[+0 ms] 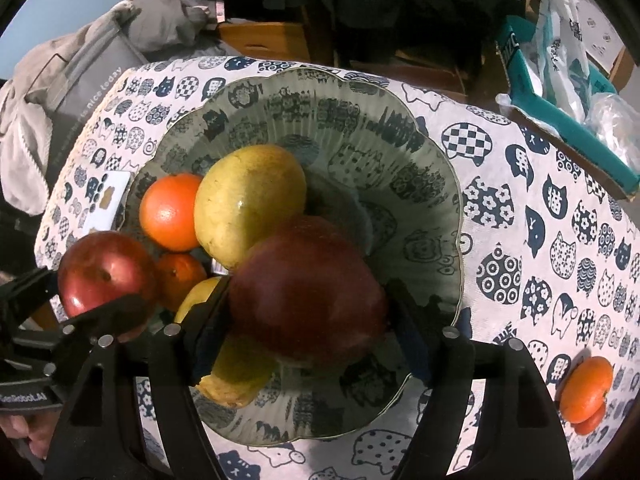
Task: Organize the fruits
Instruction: 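Open both tools to release the red apples into the bowl, then move both tools away from the bowl toward the orange and tangerine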
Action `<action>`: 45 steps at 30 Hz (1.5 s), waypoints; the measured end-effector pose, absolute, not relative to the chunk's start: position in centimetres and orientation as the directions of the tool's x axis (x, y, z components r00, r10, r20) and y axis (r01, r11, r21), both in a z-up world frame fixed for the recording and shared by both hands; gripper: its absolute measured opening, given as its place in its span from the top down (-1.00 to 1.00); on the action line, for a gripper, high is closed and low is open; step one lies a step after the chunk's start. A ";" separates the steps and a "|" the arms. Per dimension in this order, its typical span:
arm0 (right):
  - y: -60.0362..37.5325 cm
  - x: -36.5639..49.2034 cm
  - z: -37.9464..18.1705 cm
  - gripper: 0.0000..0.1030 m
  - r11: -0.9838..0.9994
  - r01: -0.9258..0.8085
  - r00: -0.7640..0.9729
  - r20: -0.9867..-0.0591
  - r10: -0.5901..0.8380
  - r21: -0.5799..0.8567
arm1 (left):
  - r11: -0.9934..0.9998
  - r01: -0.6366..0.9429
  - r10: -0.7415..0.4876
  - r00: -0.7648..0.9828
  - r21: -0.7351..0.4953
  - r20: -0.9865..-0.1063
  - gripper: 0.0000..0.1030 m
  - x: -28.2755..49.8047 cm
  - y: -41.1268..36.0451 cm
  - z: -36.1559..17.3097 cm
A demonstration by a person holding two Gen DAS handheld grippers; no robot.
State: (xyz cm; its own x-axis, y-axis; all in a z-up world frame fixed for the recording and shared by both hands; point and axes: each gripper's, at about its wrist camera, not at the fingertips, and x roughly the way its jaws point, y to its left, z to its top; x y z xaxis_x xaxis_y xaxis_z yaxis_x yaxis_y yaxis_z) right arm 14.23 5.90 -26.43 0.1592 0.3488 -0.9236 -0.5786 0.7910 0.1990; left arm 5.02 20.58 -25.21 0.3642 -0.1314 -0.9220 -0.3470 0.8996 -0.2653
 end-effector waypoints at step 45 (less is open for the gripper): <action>-9.5 8.3 -9.2 -0.56 0.874 -0.486 0.581 -0.743 0.332 0.010 | 0.973 -0.135 -0.054 0.660 -0.189 -0.749 -0.68 1.5 10.3 -10.3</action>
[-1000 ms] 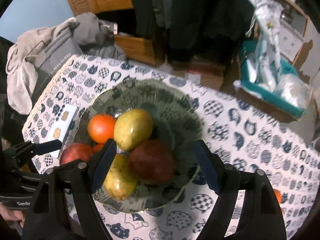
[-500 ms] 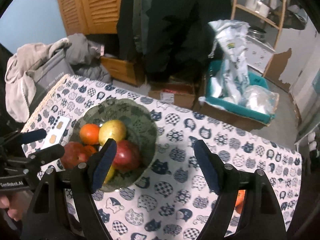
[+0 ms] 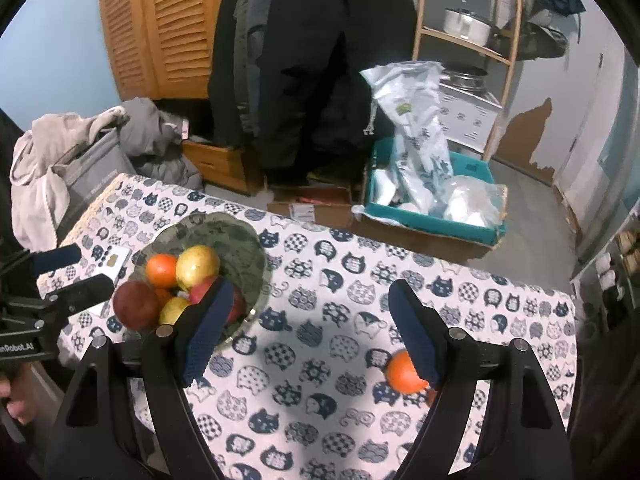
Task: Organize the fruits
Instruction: 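Move both tools away from the bowl toward the orange and tangerine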
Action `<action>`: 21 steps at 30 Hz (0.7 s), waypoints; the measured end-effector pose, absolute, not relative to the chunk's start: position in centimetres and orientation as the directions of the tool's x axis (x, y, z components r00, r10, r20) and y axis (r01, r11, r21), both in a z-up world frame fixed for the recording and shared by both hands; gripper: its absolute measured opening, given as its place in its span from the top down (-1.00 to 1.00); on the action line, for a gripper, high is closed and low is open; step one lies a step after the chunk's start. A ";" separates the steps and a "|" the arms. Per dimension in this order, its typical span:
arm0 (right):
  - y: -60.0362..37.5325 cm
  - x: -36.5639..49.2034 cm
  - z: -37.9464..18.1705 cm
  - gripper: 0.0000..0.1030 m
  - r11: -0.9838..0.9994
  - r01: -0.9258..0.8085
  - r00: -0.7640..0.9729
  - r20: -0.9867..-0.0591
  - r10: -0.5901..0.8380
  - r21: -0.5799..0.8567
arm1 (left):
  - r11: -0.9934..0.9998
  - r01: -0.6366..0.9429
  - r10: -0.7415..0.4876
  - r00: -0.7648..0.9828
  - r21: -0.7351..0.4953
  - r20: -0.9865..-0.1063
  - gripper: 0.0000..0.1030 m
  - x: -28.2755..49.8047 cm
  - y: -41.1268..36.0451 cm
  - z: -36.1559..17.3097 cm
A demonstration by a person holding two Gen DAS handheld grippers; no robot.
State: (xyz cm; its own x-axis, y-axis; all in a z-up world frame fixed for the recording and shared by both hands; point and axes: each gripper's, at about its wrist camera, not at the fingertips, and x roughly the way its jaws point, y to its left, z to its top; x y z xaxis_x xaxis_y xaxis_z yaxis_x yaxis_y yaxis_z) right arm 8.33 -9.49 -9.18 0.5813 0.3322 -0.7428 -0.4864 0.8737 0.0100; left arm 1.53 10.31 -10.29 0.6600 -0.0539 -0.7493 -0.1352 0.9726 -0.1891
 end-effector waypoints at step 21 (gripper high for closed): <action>-20.3 7.4 -7.9 -0.56 0.930 -0.367 0.647 -0.710 0.276 0.027 | 0.989 -0.019 -0.095 0.666 -0.144 -0.740 -0.68 3.5 2.1 -8.7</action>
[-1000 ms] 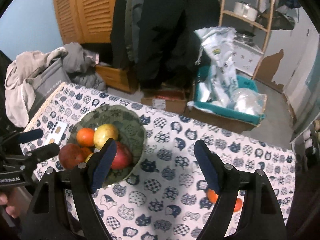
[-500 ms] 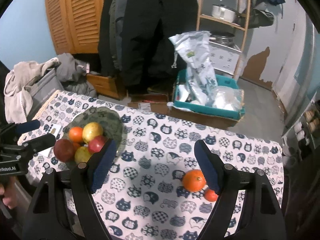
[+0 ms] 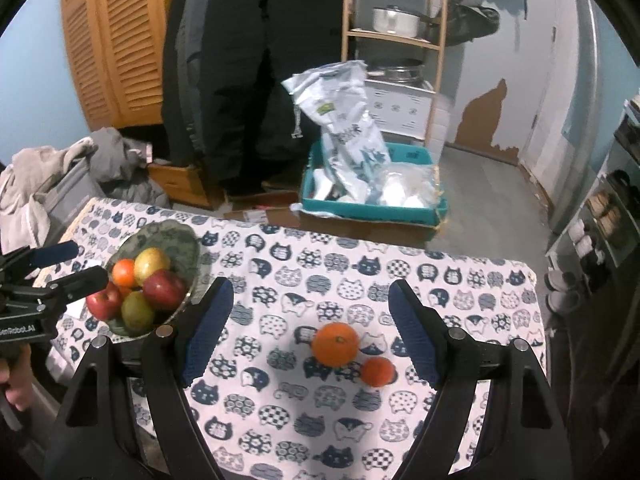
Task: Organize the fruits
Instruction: 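Move both tools away from the bowl toward the orange and tangerine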
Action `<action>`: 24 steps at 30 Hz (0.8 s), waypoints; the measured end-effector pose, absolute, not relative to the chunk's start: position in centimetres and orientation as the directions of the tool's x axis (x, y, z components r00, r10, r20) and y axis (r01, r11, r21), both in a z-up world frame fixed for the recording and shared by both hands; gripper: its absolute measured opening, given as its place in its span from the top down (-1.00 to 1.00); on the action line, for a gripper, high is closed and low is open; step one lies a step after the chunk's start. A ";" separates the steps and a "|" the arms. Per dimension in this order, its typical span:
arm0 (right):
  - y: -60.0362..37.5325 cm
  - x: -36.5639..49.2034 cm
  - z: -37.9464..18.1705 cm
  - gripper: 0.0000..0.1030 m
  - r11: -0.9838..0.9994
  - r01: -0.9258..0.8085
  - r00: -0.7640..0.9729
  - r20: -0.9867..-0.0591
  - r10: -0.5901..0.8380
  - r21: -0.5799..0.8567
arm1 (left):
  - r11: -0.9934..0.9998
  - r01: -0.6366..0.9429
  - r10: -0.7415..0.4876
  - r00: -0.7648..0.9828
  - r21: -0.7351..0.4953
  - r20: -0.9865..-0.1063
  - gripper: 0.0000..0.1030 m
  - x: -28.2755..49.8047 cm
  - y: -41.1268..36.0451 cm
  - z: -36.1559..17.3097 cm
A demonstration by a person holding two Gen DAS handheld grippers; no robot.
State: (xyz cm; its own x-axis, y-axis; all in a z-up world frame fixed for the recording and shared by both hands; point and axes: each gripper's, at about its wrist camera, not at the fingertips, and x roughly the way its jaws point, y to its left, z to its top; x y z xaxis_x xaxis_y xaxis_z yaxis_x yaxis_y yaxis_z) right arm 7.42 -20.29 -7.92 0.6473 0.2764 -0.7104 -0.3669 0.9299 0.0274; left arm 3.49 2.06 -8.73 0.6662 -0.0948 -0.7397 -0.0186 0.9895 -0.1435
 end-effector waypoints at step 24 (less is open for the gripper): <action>-28.1 9.6 -13.8 -0.56 0.973 -0.227 0.590 -0.788 0.173 0.044 | 0.993 0.088 -0.118 0.573 -0.082 -0.811 -0.68 8.0 -6.5 -13.4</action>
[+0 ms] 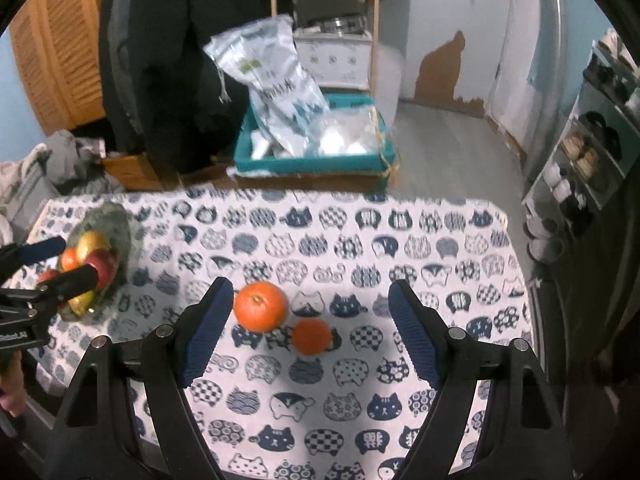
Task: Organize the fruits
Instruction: 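Move both tools away from the bowl toward the orange and tangerine, then grasp the large orange with the left tool while the right tool grasps the small tangerine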
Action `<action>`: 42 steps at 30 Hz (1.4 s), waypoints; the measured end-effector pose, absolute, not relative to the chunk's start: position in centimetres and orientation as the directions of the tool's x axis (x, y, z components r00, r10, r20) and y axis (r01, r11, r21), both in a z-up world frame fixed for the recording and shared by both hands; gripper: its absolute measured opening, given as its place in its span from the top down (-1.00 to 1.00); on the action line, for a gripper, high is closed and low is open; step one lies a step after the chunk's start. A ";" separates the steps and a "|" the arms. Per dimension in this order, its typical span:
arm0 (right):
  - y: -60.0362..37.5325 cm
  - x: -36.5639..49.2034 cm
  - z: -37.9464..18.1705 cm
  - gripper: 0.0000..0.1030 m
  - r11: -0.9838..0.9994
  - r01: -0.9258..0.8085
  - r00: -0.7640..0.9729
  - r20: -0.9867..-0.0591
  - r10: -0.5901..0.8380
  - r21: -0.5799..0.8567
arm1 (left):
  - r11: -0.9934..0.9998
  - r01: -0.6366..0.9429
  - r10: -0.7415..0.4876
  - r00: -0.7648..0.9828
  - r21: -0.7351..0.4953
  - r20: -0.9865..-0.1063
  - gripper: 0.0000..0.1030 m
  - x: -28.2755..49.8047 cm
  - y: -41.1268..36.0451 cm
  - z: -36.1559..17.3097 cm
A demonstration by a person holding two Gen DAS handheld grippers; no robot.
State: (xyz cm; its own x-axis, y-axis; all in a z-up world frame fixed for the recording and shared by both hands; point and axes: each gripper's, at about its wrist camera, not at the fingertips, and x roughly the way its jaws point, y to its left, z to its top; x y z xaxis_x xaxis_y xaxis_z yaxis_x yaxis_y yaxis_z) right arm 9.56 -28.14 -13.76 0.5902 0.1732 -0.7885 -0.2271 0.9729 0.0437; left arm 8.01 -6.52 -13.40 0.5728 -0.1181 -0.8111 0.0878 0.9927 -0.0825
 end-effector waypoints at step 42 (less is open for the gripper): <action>-27.6 14.6 -30.1 0.15 0.971 -0.207 0.296 -0.939 0.176 0.117 | 0.988 0.138 -0.124 0.396 -0.074 -0.910 -0.68 14.0 -11.7 -24.8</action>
State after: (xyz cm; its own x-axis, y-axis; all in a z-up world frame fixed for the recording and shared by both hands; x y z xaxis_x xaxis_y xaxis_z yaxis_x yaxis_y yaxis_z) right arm 14.57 -27.65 -30.10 0.2956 0.1762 -0.9389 -0.2070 0.9713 0.1171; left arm 13.96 -11.68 -24.84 0.3964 -0.1238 -0.9097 0.1376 0.9877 -0.0744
